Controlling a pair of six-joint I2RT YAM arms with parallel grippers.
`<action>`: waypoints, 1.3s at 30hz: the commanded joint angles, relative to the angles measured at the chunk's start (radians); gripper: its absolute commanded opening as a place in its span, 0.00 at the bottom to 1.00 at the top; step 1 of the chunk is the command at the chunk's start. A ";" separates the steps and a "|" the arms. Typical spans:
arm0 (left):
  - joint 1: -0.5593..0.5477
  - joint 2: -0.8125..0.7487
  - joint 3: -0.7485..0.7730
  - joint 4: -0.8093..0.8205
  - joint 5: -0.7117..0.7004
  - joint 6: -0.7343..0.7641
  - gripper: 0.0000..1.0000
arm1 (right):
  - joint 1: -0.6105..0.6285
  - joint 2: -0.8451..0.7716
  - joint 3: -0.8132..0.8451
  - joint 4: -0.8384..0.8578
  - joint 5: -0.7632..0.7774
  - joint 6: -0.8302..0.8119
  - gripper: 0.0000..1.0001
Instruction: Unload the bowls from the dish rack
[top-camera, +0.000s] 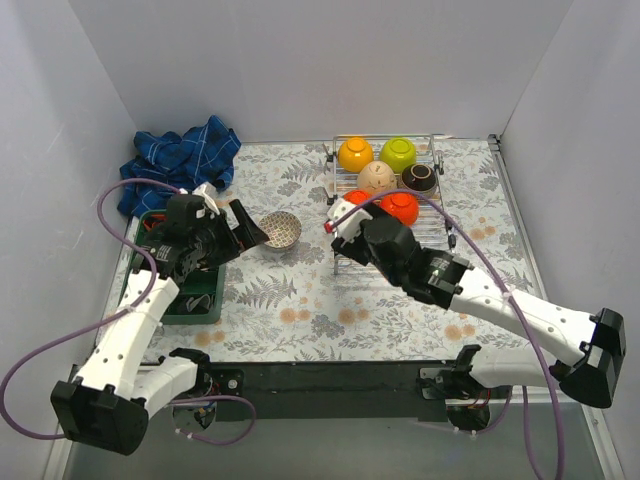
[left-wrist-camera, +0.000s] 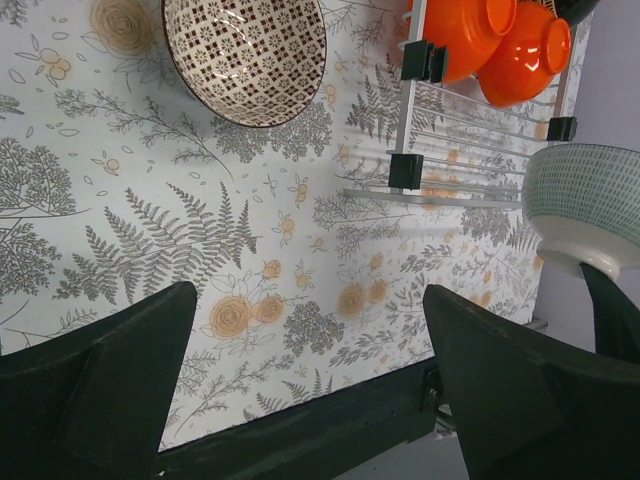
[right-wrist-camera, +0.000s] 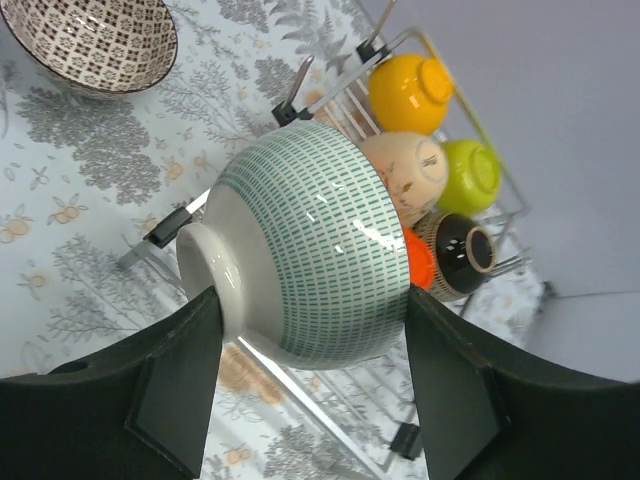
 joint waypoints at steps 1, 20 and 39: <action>-0.006 0.073 0.082 -0.011 0.082 -0.003 0.98 | 0.154 0.009 -0.063 0.365 0.354 -0.287 0.01; -0.051 0.258 0.249 0.037 0.184 -0.193 0.98 | 0.389 0.396 -0.326 1.743 0.560 -1.327 0.01; -0.080 0.420 0.281 0.072 0.259 -0.197 0.90 | 0.402 0.600 -0.241 1.984 0.491 -1.452 0.01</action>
